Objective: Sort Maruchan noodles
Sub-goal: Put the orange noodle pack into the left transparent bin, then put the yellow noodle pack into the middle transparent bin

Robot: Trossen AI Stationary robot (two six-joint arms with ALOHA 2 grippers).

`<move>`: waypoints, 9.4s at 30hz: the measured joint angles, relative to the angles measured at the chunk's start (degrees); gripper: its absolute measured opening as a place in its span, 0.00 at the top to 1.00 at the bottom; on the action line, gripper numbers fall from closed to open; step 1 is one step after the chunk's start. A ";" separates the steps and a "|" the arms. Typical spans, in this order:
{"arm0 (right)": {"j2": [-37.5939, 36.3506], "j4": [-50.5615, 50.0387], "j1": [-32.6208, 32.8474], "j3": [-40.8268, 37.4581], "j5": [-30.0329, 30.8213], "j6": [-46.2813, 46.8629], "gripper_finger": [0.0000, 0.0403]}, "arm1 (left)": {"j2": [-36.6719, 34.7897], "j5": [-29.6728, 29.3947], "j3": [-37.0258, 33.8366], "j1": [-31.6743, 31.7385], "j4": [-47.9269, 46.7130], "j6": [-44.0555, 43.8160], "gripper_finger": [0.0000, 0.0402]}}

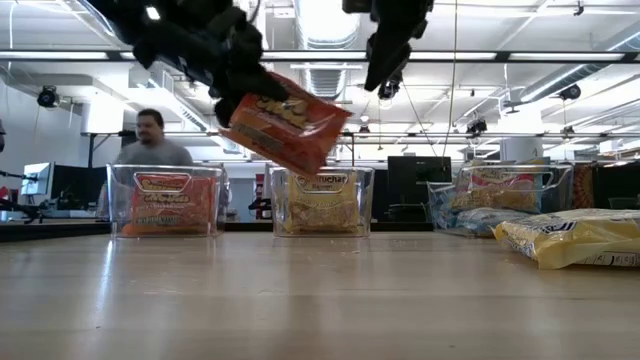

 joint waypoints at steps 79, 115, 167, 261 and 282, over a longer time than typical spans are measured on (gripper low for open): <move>-1.41 6.16 -0.11 -3.02 1.24 7.18 0.43 | -33.19 -49.53 -21.66 11.81 -19.25 -7.30 0.41; -1.43 -9.63 12.63 -25.30 -9.55 12.47 0.43 | -15.19 -19.17 -11.89 -1.50 4.69 -17.68 0.40; -4.48 27.32 4.47 -31.00 8.09 33.63 0.47 | -9.97 -18.54 -11.87 -6.29 8.78 -24.33 0.40; -6.42 35.05 16.86 -45.97 17.52 57.57 0.50 | 26.92 -10.48 -7.98 -12.40 36.40 -36.98 0.40; -6.20 37.98 16.91 -51.30 25.69 59.39 0.50 | 26.92 -12.32 -8.04 -12.47 36.44 -37.51 0.40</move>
